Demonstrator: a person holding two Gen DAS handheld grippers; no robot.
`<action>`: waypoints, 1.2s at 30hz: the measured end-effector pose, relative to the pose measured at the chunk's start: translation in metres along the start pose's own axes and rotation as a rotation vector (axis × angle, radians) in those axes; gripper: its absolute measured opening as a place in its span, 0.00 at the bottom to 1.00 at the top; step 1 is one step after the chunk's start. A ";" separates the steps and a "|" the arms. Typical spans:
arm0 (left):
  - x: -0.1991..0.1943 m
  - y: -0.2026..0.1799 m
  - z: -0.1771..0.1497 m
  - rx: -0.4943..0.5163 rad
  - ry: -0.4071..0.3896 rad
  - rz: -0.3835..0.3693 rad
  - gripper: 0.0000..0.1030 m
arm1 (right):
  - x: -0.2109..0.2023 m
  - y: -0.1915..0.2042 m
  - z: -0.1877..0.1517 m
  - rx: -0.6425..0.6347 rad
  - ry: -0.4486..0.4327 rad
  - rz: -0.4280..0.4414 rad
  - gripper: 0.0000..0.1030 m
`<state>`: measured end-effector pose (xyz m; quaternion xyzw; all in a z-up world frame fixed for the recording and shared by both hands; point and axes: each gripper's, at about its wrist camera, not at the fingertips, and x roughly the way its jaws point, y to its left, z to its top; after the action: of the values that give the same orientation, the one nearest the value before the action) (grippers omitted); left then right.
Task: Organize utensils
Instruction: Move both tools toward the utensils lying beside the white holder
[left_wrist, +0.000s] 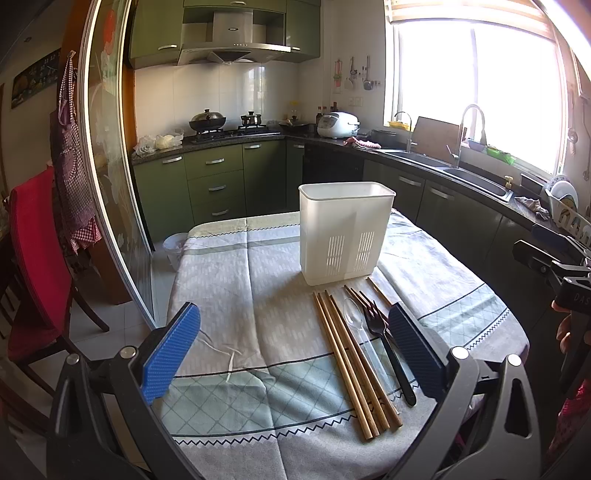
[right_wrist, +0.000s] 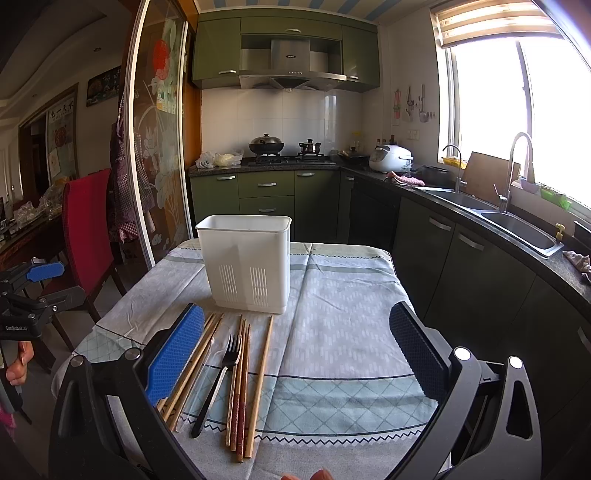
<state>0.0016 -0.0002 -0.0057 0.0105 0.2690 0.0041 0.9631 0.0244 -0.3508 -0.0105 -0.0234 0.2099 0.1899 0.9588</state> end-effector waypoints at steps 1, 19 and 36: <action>0.000 0.000 0.000 0.004 -0.001 0.003 0.94 | 0.000 0.000 0.000 0.000 0.001 0.000 0.96; 0.004 0.000 -0.003 0.019 -0.012 0.010 0.94 | 0.010 0.001 -0.007 -0.002 0.027 -0.005 0.96; 0.082 -0.006 -0.007 -0.050 0.353 -0.064 0.94 | 0.065 -0.021 -0.008 -0.071 0.284 0.041 0.96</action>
<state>0.0681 -0.0049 -0.0543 -0.0228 0.4338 -0.0183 0.9005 0.0835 -0.3482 -0.0449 -0.0795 0.3371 0.2114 0.9140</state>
